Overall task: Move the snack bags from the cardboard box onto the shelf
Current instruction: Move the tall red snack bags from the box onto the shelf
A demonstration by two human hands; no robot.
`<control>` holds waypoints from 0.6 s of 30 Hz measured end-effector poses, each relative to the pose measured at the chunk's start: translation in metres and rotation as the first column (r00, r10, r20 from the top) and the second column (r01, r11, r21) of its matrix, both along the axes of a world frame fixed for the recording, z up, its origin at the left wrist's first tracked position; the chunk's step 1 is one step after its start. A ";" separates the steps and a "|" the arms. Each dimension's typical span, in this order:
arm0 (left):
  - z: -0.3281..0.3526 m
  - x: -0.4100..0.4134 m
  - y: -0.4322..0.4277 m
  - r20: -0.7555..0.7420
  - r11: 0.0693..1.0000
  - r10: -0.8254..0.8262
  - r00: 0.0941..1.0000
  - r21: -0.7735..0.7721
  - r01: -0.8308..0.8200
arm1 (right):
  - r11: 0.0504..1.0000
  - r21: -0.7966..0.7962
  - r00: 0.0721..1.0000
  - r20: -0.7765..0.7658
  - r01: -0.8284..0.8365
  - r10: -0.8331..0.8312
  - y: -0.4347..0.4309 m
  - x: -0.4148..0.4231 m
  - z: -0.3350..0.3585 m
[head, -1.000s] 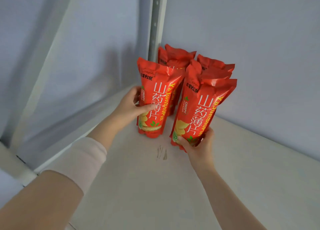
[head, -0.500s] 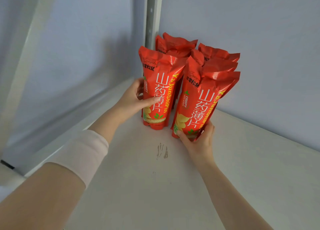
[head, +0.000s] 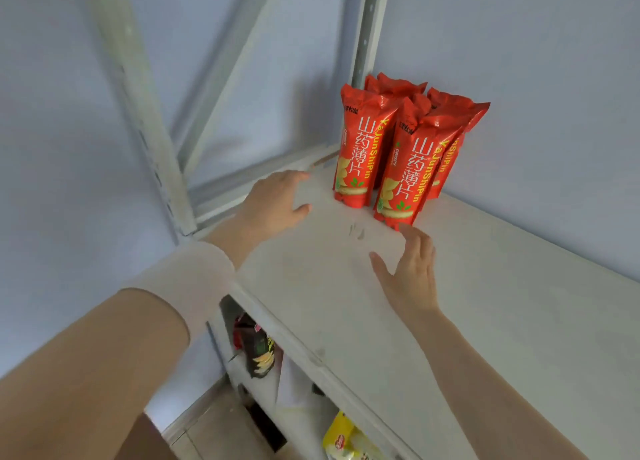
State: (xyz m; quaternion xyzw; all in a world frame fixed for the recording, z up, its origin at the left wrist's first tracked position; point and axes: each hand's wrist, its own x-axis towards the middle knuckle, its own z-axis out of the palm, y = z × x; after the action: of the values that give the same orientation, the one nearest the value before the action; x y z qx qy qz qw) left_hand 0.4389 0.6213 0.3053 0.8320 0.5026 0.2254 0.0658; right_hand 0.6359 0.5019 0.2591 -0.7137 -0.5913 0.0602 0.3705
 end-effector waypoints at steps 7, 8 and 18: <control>-0.015 -0.108 -0.193 -0.498 0.983 0.182 0.848 0.085 -0.161 | 0.924 -0.166 0.824 0.418 -0.344 0.382 -0.117 -0.089 0.007; -0.018 -0.125 -0.218 -0.525 0.976 0.213 0.824 0.077 -0.203 | 0.903 -0.200 0.785 0.447 -0.380 0.429 -0.132 -0.105 0.006; -0.085 -0.294 -0.436 -0.645 0.842 0.351 0.679 -0.100 -0.530 | 0.635 -0.455 0.400 0.512 -0.624 0.760 -0.250 -0.284 -0.065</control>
State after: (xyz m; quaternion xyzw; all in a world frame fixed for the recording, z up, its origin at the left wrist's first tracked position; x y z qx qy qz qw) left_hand 0.1448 0.1854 0.2203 0.6935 0.7101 -0.1157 -0.0381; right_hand 0.3523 0.2518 0.1946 -0.4040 -0.9147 0.0070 0.0043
